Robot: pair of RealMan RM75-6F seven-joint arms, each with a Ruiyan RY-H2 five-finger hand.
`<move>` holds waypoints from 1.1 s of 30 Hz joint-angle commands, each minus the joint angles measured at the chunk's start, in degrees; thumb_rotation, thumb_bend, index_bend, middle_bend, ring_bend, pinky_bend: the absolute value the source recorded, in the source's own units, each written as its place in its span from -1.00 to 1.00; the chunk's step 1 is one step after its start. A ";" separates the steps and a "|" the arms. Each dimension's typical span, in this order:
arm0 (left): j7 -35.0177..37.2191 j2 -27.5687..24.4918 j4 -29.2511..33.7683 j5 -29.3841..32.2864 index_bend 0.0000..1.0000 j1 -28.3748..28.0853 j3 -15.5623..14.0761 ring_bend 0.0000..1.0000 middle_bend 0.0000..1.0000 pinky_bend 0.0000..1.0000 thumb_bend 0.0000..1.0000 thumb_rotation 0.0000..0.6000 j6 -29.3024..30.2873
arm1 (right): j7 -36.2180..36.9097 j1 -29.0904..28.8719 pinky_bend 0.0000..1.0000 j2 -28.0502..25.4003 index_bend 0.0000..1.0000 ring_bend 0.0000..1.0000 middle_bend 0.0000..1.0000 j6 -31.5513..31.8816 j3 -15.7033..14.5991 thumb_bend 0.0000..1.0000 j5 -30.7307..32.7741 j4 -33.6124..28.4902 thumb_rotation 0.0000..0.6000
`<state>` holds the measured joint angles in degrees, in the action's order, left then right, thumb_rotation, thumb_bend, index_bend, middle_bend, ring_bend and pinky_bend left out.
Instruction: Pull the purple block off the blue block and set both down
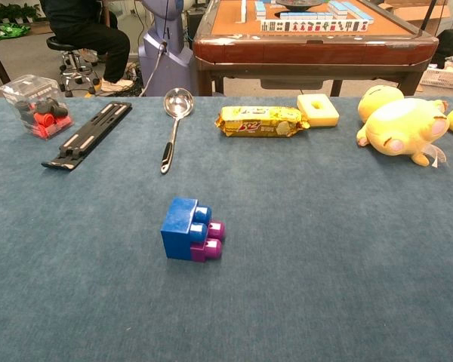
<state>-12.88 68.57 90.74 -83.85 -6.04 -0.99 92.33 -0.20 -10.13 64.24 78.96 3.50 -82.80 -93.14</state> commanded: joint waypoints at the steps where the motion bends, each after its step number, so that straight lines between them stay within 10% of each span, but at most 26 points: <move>1: 0.20 -0.01 0.34 -0.15 -0.71 0.01 0.32 -0.23 -0.25 0.18 -0.86 1.00 -0.45 | -0.05 -0.04 0.05 0.07 -0.41 -0.26 -0.30 -0.05 0.14 -0.96 0.02 0.03 1.00; 15: 0.37 0.77 9.71 -4.89 -0.75 -6.49 3.15 -0.20 -0.27 0.34 -0.91 1.00 -8.50 | -1.16 0.28 0.05 -2.83 -0.41 -0.26 -0.30 1.11 1.04 -0.96 -0.56 -3.41 1.00; 33: -8.11 11.15 13.37 -2.04 -0.75 -20.14 10.09 0.60 0.79 0.99 -1.00 1.00 -23.11 | -0.44 0.50 0.05 -3.77 -0.41 -0.26 -0.29 1.26 1.56 -0.96 -0.62 -4.04 1.00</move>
<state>-20.86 79.08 103.85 -86.91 -25.12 8.49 70.50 -0.64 -9.63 60.51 80.19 5.04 -83.38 -97.14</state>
